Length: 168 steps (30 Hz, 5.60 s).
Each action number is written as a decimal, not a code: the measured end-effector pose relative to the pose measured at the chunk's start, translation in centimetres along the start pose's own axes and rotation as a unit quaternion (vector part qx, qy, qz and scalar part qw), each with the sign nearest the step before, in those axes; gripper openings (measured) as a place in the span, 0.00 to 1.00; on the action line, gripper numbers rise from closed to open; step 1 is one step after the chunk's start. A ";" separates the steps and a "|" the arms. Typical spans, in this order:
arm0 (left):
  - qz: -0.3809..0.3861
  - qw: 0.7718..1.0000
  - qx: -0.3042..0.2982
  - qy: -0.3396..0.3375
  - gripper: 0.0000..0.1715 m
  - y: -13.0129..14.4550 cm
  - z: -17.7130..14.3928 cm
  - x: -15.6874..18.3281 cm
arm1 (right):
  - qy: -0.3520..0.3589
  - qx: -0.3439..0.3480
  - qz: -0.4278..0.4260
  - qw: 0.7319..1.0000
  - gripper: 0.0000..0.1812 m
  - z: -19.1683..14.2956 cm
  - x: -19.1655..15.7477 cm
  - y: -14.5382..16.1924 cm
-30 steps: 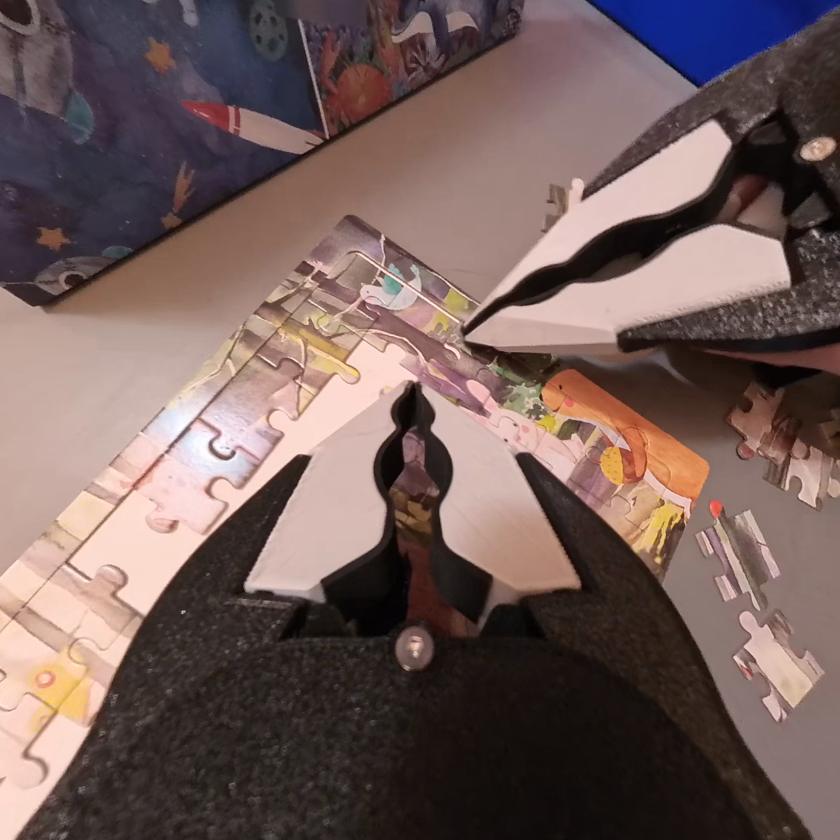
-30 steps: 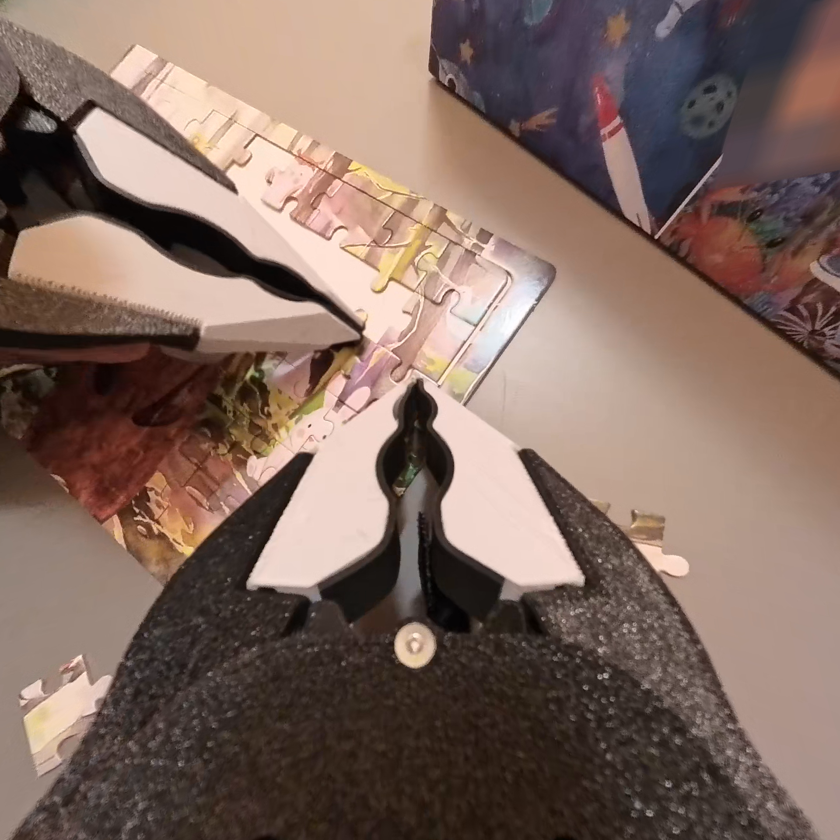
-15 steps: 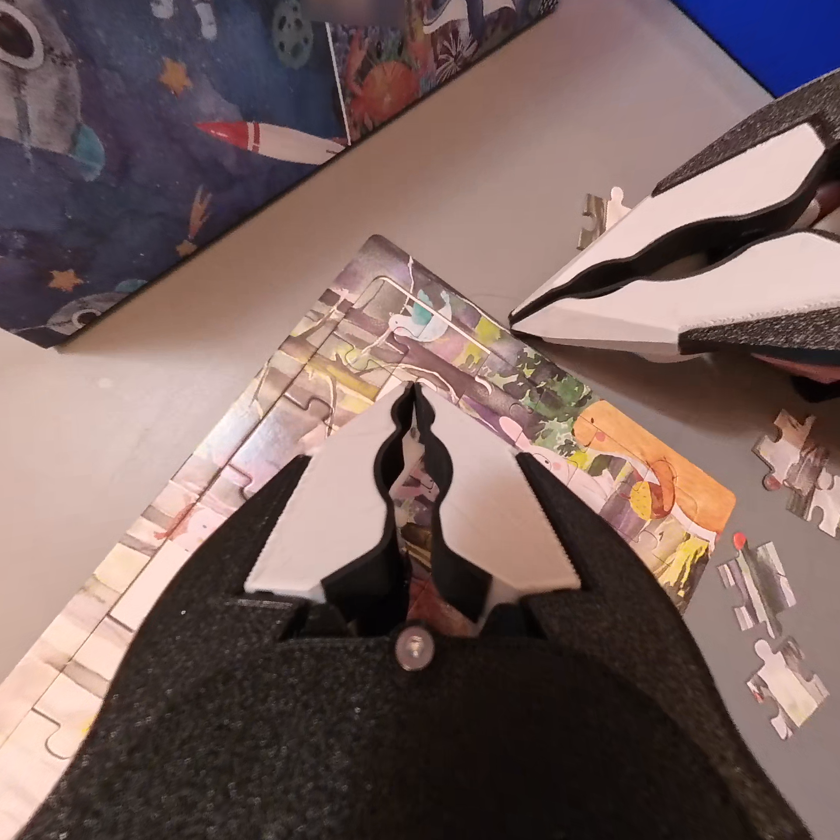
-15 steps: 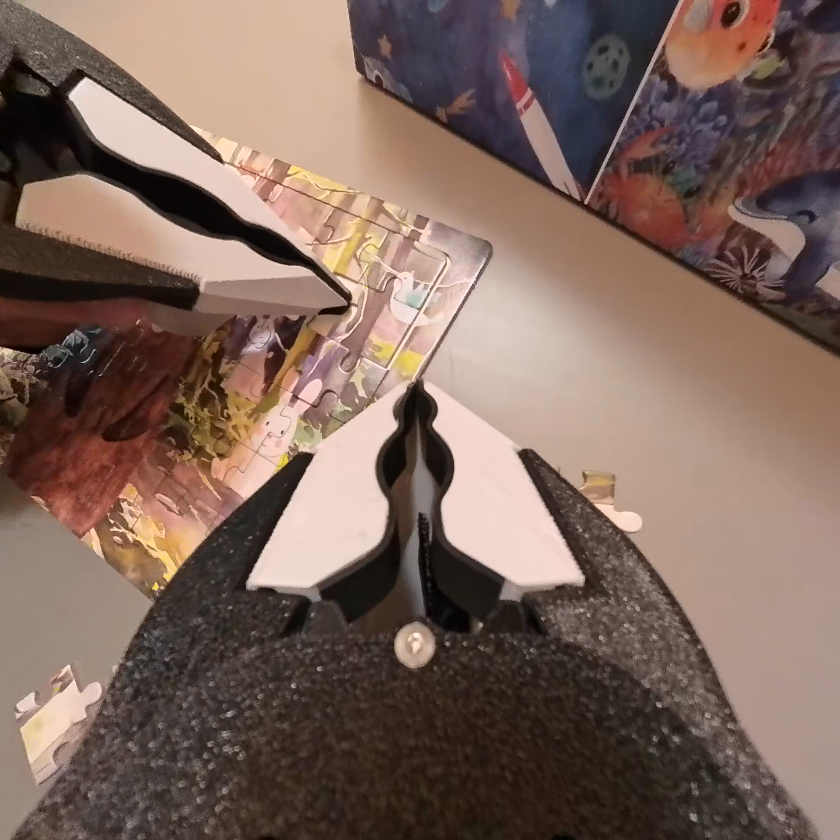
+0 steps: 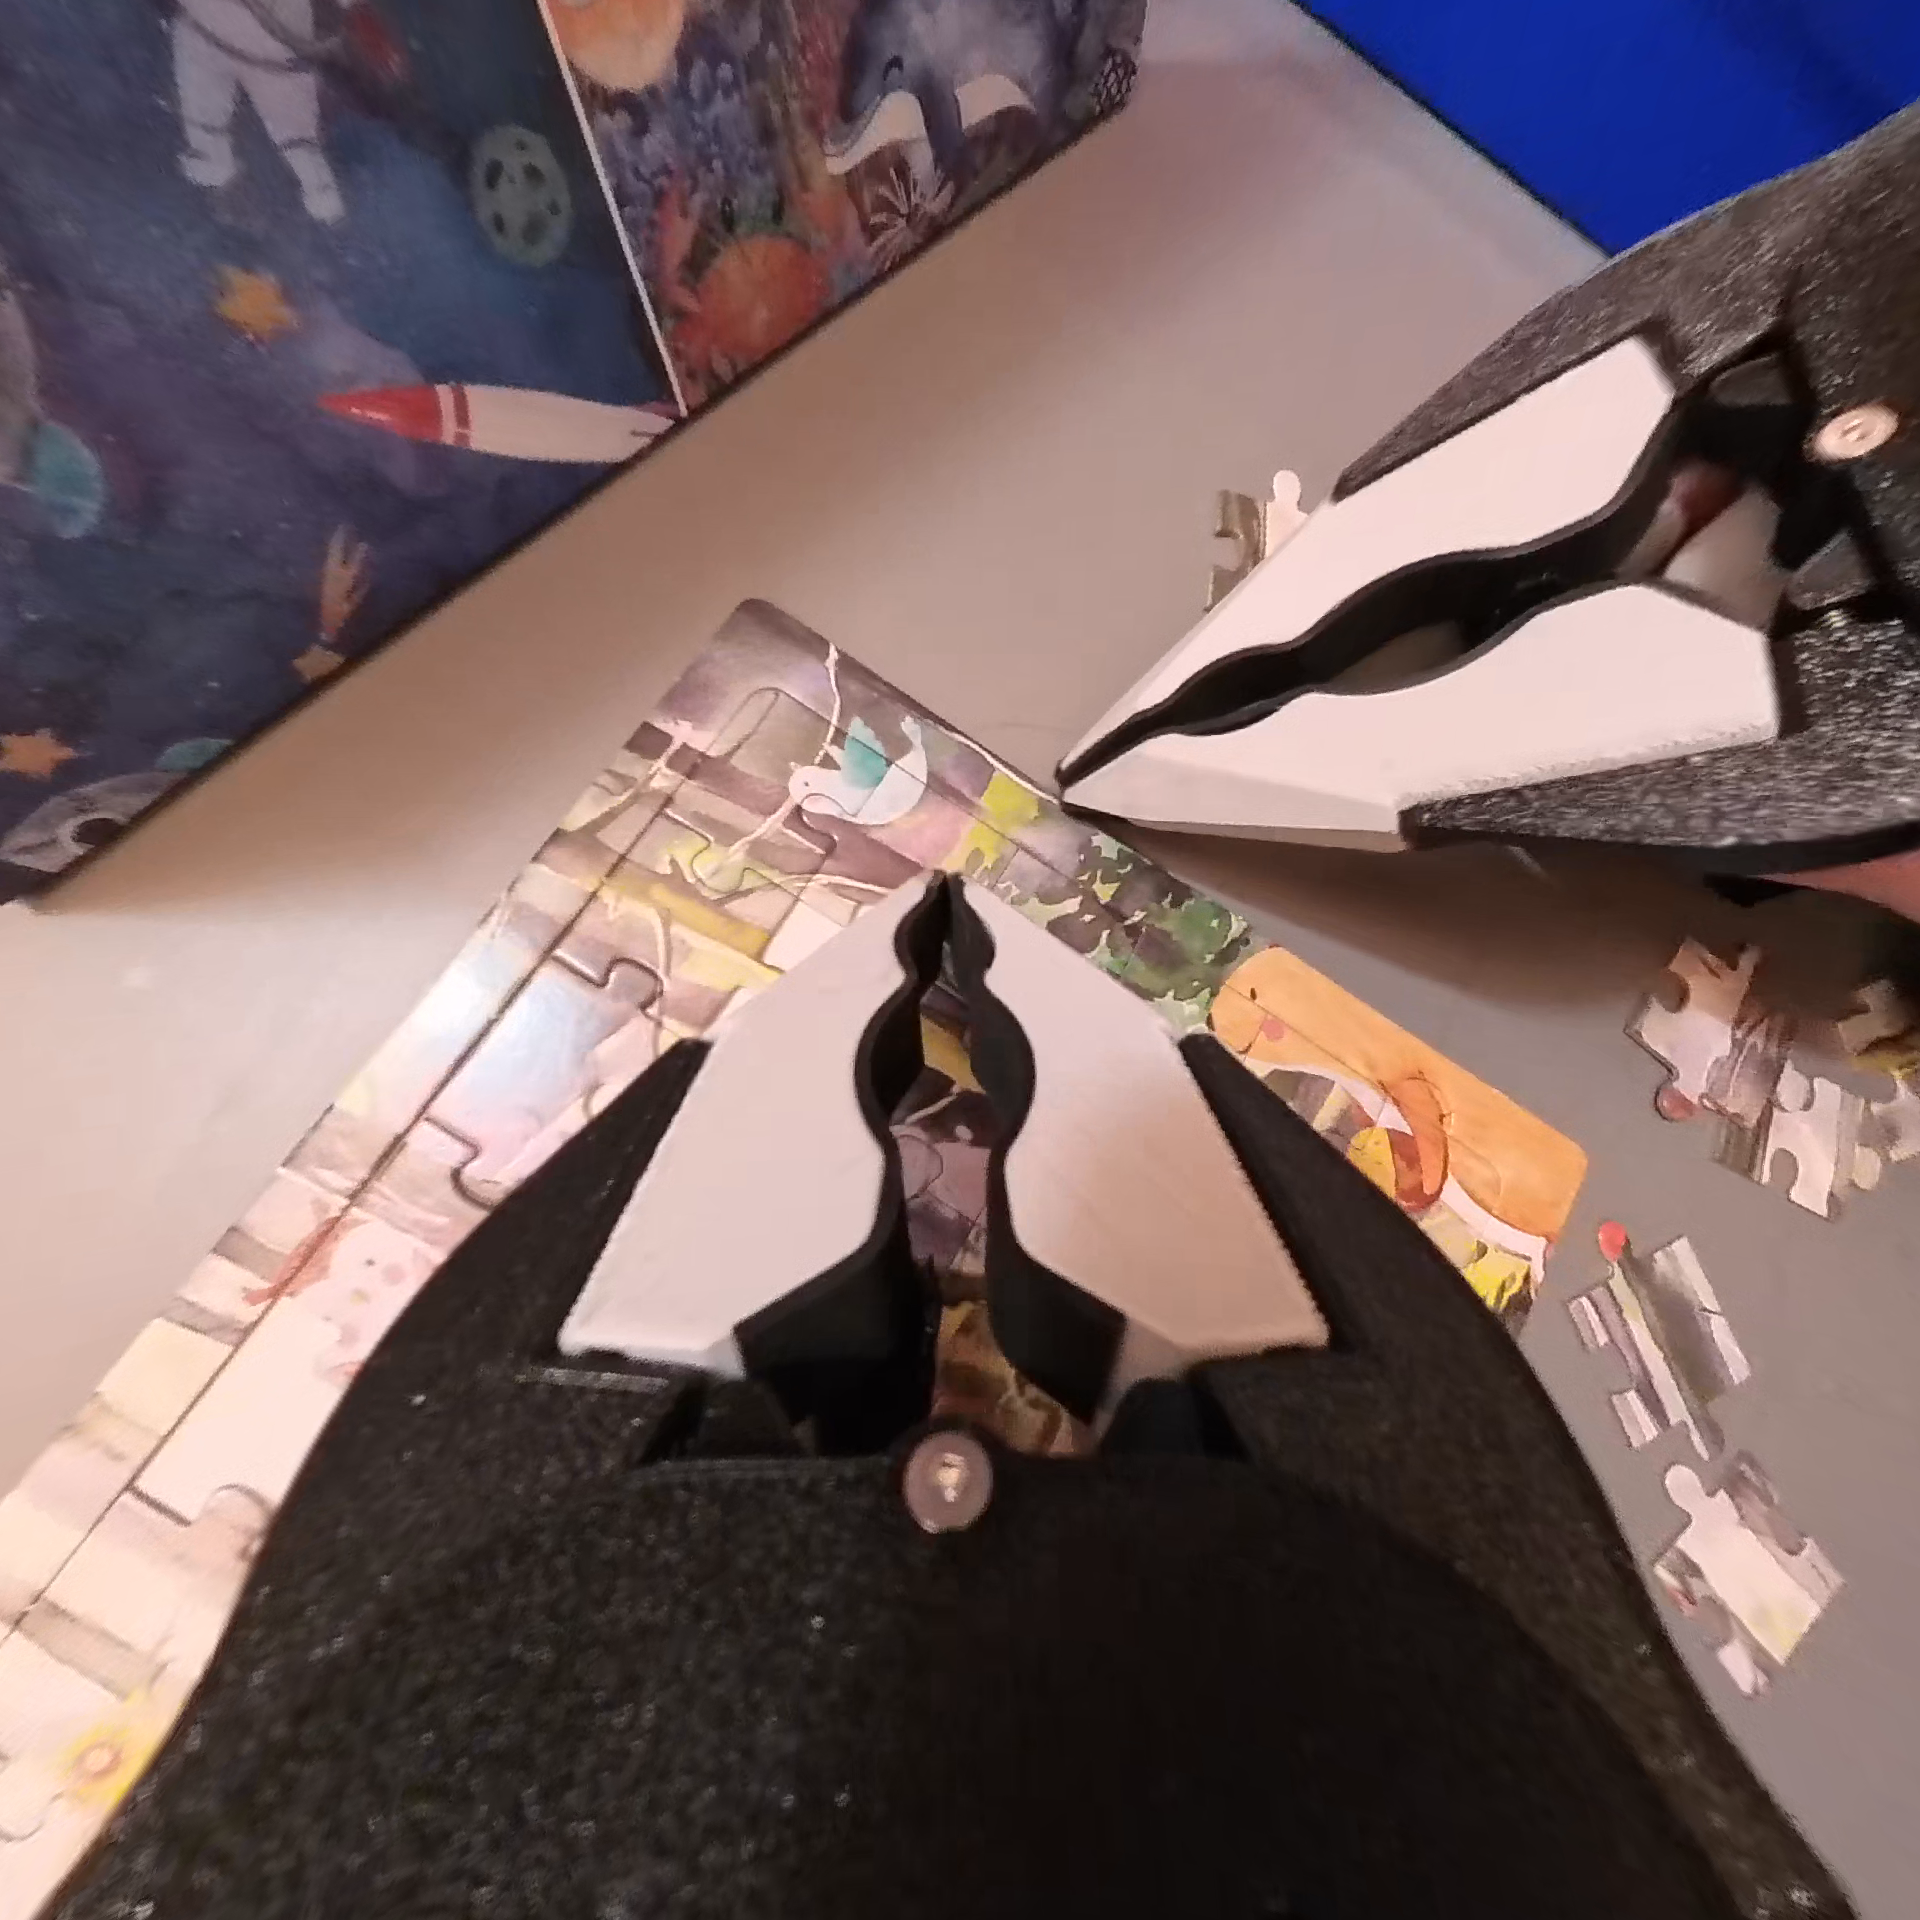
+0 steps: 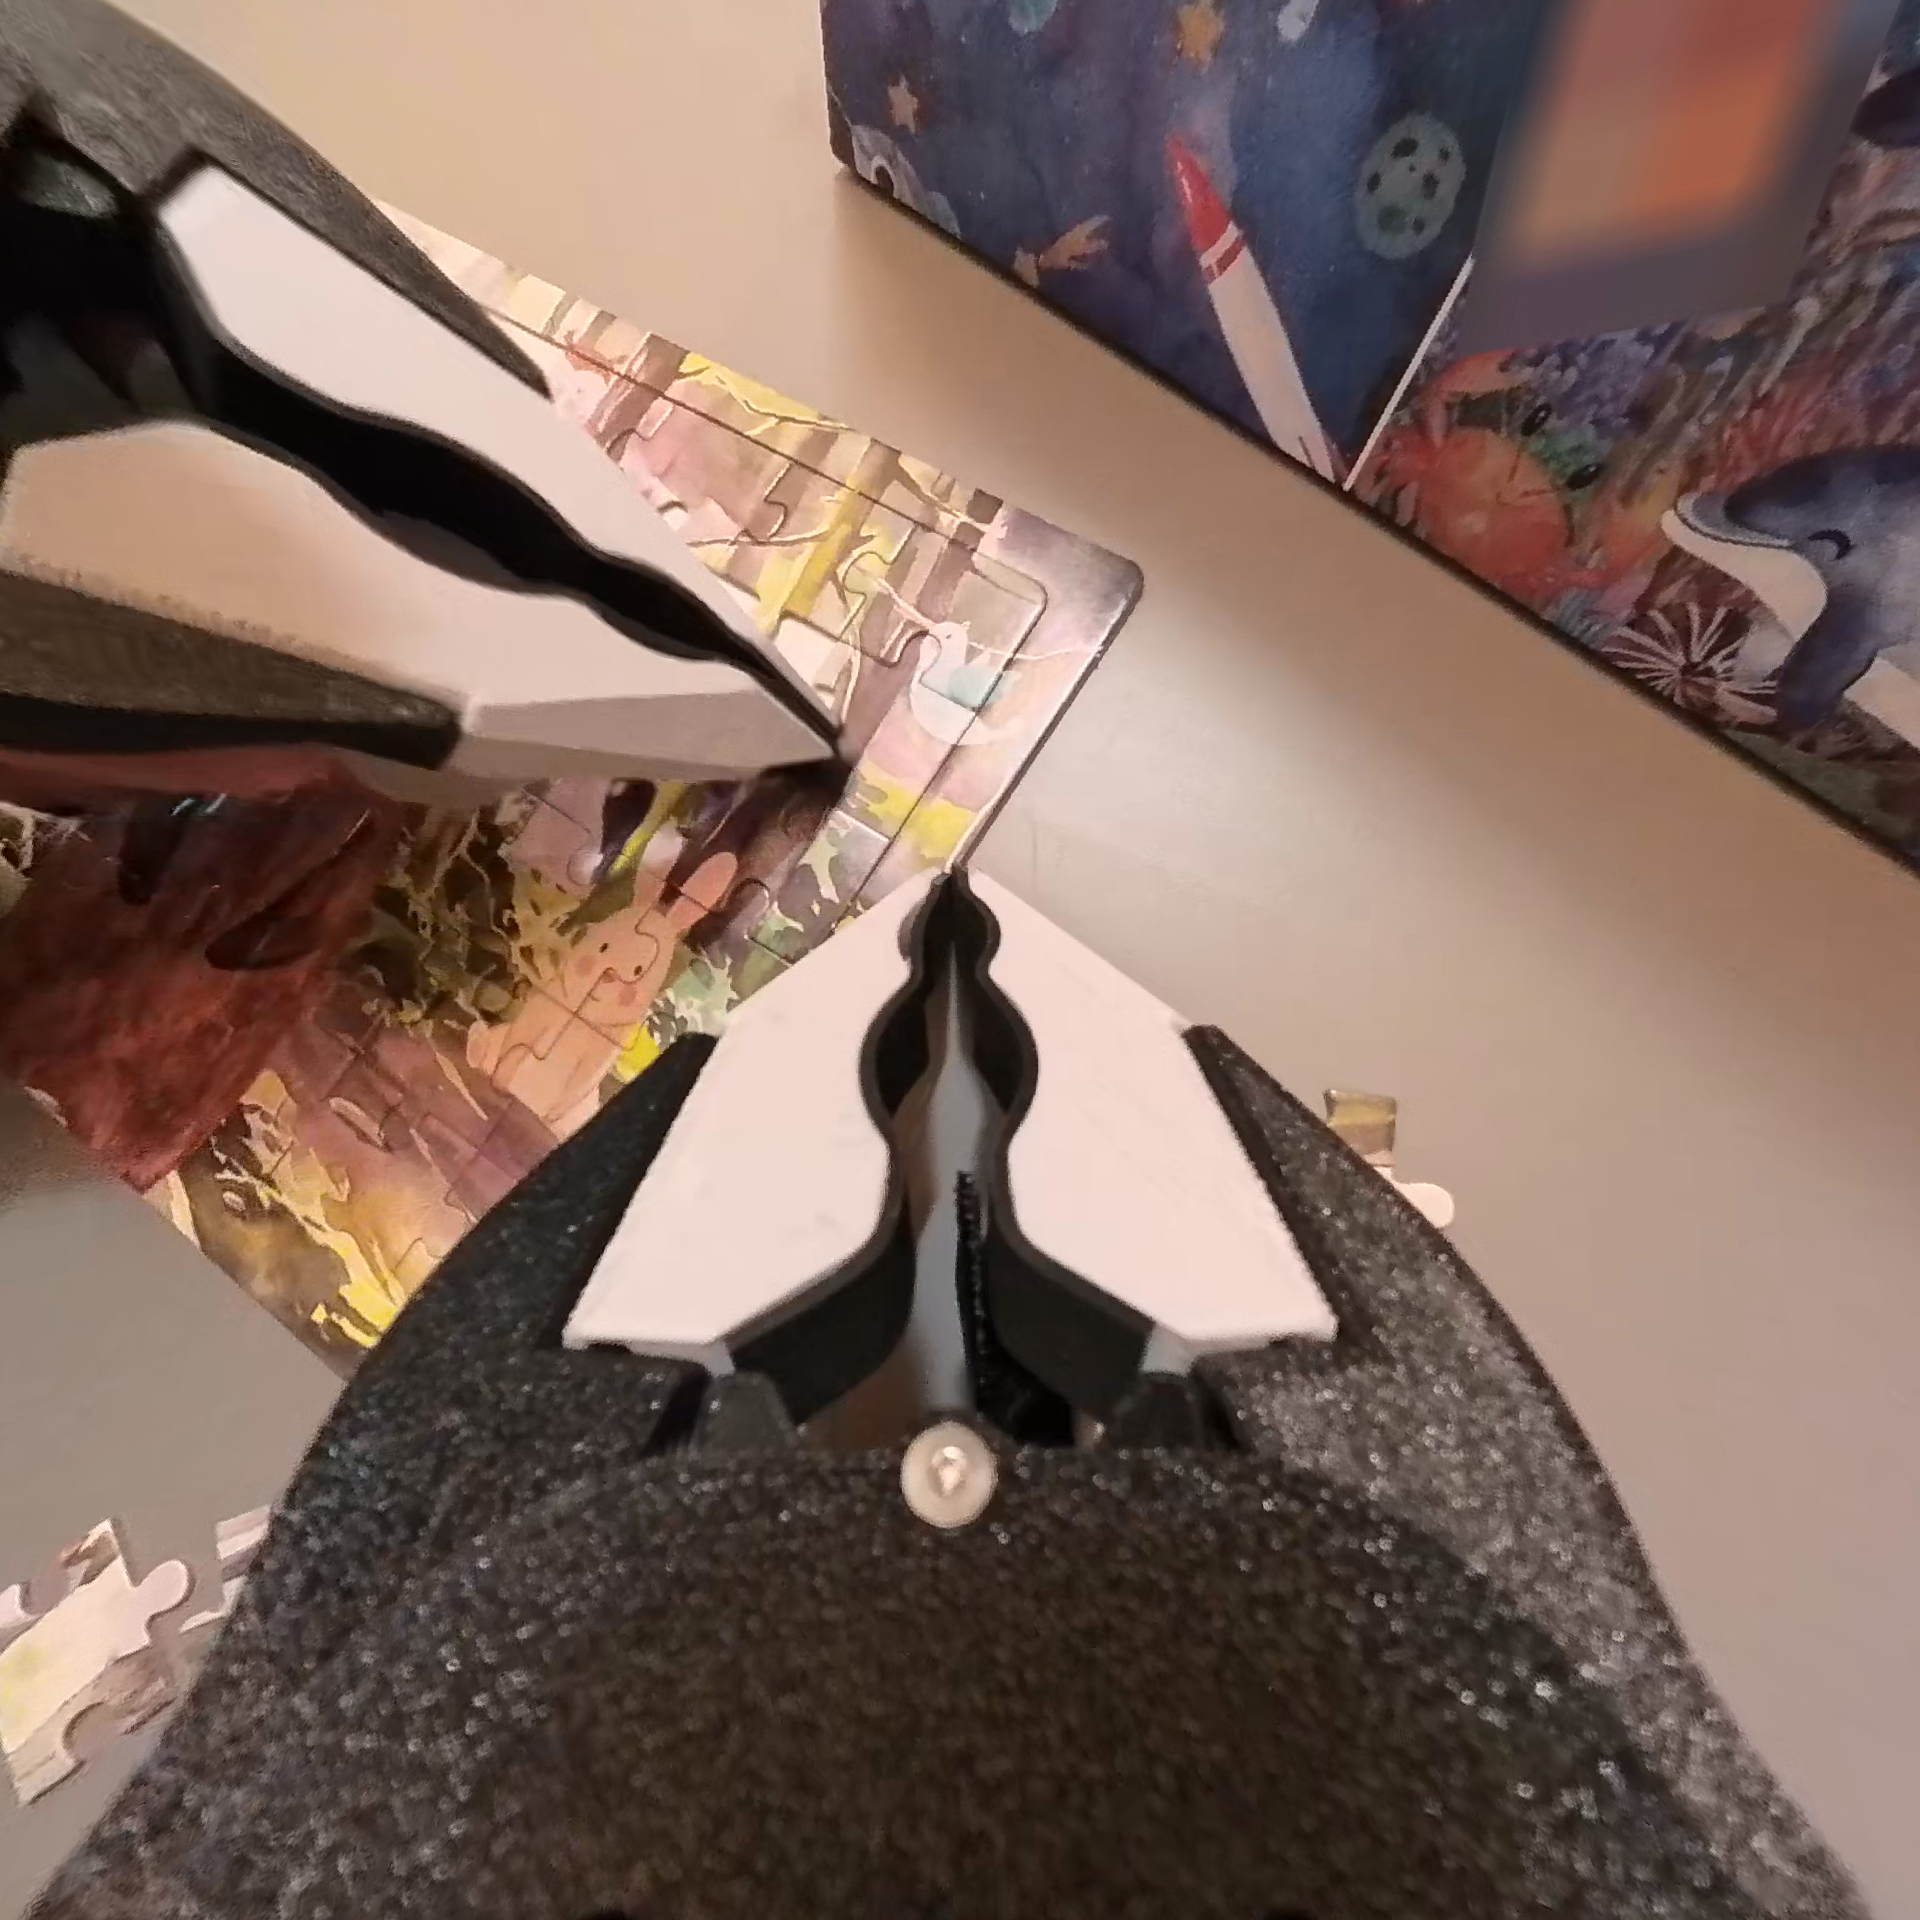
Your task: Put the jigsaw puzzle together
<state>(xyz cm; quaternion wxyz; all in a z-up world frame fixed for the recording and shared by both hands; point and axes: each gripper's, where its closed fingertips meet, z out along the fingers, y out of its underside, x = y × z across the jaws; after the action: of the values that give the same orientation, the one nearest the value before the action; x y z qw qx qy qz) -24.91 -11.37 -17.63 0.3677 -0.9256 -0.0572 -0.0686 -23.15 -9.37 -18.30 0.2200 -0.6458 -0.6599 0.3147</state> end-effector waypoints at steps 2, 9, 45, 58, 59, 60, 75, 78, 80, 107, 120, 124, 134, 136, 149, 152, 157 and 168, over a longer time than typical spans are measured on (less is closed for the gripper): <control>0.004 1.000 0.015 -0.013 0.00 -0.4 -0.9 -0.5 | 0.000 -0.002 -0.002 1.000 0.00 -0.1 0.0 0.0; -0.020 1.000 0.006 -0.024 0.00 0.7 -1.0 -2.6 | -0.037 0.032 -0.051 0.998 0.00 -0.2 -3.2 -1.9; -0.092 0.976 0.112 -0.162 0.03 8.7 -17.1 -1.1 | -0.001 0.263 -0.054 0.963 0.16 -8.8 -0.2 -7.4; -0.059 0.943 0.229 -0.235 0.09 10.2 -18.4 1.8 | 0.076 0.176 -0.054 0.980 0.18 -13.6 -2.0 -1.1; -0.057 0.940 0.239 -0.237 0.09 10.0 -18.8 1.8 | 0.079 0.176 -0.036 0.981 0.17 -14.9 -1.8 -0.2; -0.054 0.939 0.245 -0.235 0.09 9.8 -19.0 2.0 | 0.072 0.169 -0.013 0.983 0.18 -16.0 -1.7 0.9; -0.031 0.941 0.230 -0.247 0.09 10.1 -18.4 2.4 | 0.051 -0.088 -0.037 0.994 0.16 -23.1 -0.7 17.8; -0.027 0.942 0.225 -0.247 0.09 10.2 -18.2 2.5 | 0.010 -0.111 -0.007 0.994 0.16 -22.2 -1.0 19.3; -0.025 0.943 0.221 -0.248 0.09 10.2 -18.1 2.5 | 0.017 -0.125 -0.012 0.992 0.16 -21.6 -0.8 19.8; 0.137 0.988 -0.006 0.063 0.00 16.5 -10.7 16.6 | -0.225 -0.093 -0.178 0.953 0.12 -9.4 -20.9 12.6; 0.118 0.992 0.011 0.031 0.00 16.3 -11.4 15.1 | -0.191 -0.059 -0.172 0.965 0.14 -10.5 -19.0 11.1; 0.144 0.988 -0.003 0.058 0.02 17.0 -11.1 16.5 | -0.192 -0.080 -0.159 0.965 0.14 -9.6 -18.4 12.3; 0.104 0.994 0.020 0.024 0.14 15.7 -11.3 14.4 | -0.217 -0.064 -0.174 0.958 0.12 -9.8 -20.2 11.7; 0.116 0.992 0.028 0.032 0.18 15.4 -11.5 15.0 | -0.212 -0.035 -0.158 0.964 0.13 -10.2 -19.3 10.7; 0.124 0.992 0.004 0.027 0.18 15.6 -9.9 15.8 | -0.215 0.078 -0.114 0.967 0.14 -11.0 -16.8 8.2; 0.138 0.990 -0.006 0.034 0.17 15.7 -10.0 15.8 | -0.229 0.089 -0.106 0.964 0.14 -11.4 -17.0 8.0; 0.184 0.981 -0.039 0.035 0.17 15.8 -10.4 15.2 | -0.240 0.115 -0.092 0.960 0.14 -12.2 -16.8 7.3; 0.303 0.942 -0.091 -0.114 0.18 8.0 -15.5 -0.9 | -0.250 0.110 -0.098 0.957 0.15 -12.2 -17.3 7.5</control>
<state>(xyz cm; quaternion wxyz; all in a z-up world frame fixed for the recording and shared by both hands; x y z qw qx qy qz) -25.87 -27.83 -12.01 0.2768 -0.9303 0.1908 0.1466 -8.06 -25.10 -12.92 0.1478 -0.4504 -0.7152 0.5137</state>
